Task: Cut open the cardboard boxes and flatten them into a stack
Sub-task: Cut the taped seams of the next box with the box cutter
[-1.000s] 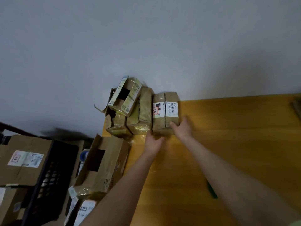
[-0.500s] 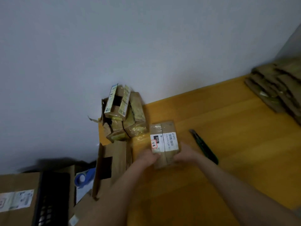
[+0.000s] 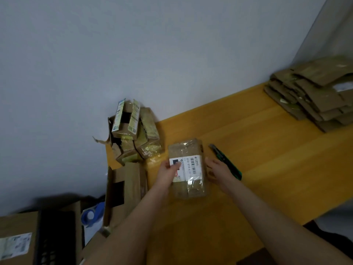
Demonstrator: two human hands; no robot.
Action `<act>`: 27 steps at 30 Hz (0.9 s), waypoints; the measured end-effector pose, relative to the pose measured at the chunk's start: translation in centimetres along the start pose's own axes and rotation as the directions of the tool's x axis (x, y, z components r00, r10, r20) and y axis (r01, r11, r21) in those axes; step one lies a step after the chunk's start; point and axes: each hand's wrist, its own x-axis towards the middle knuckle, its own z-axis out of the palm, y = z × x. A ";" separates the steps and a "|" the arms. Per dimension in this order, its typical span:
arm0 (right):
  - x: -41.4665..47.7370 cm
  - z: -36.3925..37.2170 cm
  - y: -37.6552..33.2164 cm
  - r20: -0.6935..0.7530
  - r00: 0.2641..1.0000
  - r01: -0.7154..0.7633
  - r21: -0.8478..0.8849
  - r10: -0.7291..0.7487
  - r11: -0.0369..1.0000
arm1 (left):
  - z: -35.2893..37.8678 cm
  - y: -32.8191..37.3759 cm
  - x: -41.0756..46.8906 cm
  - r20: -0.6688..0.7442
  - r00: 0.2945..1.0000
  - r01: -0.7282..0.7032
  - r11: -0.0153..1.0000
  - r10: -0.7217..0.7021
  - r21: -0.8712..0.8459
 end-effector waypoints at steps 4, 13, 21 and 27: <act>-0.5 -0.5 -2.1 0.073 0.993 0.086 0.043 -0.089 0.995 | 0.5 2.6 -1.1 0.047 0.999 0.018 0.988 -0.011 -0.154; -1.4 -1.4 -4.3 0.164 0.972 0.176 -0.040 -0.168 0.984 | 3.5 5.1 -3.2 0.058 0.993 -0.111 0.982 0.103 0.152; -1.5 -3.4 -3.1 0.197 0.980 0.007 -0.116 0.016 0.993 | 2.6 4.7 -3.7 0.214 0.974 0.147 0.936 -0.079 -0.319; -1.8 -4.1 -2.1 0.371 0.916 -0.166 0.014 0.149 0.986 | 3.1 4.5 -4.1 0.179 0.984 0.021 0.990 0.004 -0.136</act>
